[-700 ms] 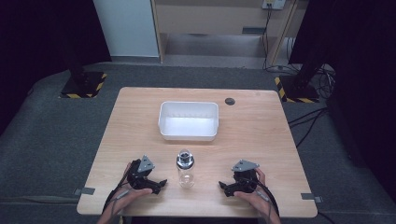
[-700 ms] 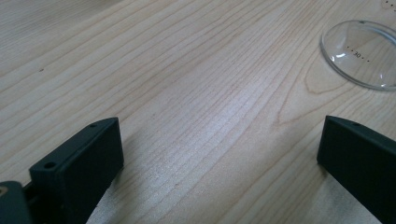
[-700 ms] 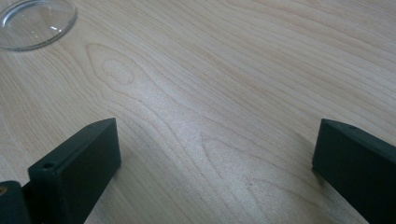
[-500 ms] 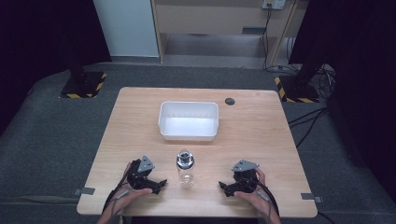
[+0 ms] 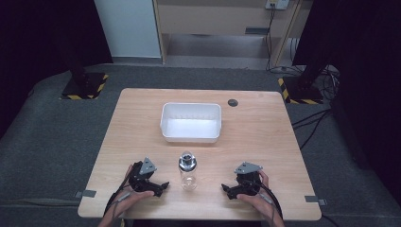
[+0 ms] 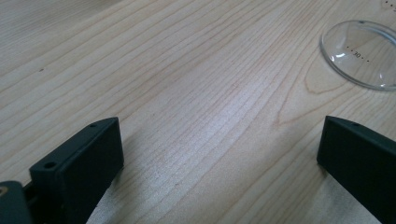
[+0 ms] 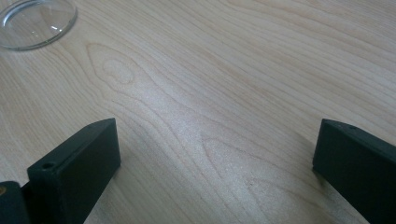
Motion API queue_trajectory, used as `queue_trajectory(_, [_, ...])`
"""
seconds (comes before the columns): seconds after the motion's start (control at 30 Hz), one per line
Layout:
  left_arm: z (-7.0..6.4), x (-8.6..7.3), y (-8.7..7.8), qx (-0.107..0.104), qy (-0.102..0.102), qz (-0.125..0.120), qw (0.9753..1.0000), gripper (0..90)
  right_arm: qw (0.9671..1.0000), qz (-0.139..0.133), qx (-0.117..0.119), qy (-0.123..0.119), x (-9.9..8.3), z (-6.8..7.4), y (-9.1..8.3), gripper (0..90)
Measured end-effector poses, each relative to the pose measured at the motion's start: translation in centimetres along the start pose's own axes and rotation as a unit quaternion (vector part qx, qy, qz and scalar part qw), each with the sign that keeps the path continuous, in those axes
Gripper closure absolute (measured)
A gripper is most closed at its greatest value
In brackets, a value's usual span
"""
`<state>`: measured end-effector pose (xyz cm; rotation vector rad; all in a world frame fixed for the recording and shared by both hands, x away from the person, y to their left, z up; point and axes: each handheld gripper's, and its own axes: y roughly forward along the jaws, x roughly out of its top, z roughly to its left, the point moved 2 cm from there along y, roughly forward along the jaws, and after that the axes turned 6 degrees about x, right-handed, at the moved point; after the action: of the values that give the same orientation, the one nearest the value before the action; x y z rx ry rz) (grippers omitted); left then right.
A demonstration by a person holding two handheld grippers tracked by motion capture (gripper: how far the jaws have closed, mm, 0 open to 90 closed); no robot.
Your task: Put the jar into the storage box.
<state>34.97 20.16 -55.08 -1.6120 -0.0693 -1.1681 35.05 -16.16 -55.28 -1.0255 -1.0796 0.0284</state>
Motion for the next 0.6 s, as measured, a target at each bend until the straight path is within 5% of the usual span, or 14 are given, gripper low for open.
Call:
queue_trajectory(0.37, [0.3,-0.2,-0.6,-0.001,0.0,-0.003,1.0,0.5,1.0,0.0,0.0,0.0,0.0,0.0,0.0,0.7])
queue_trajectory(0.6, [-0.1,0.4,-1.5,-0.017,-0.002,-0.03,0.9994,0.4,1.0,0.0,0.0,0.0,0.0,0.0,0.0,0.7])
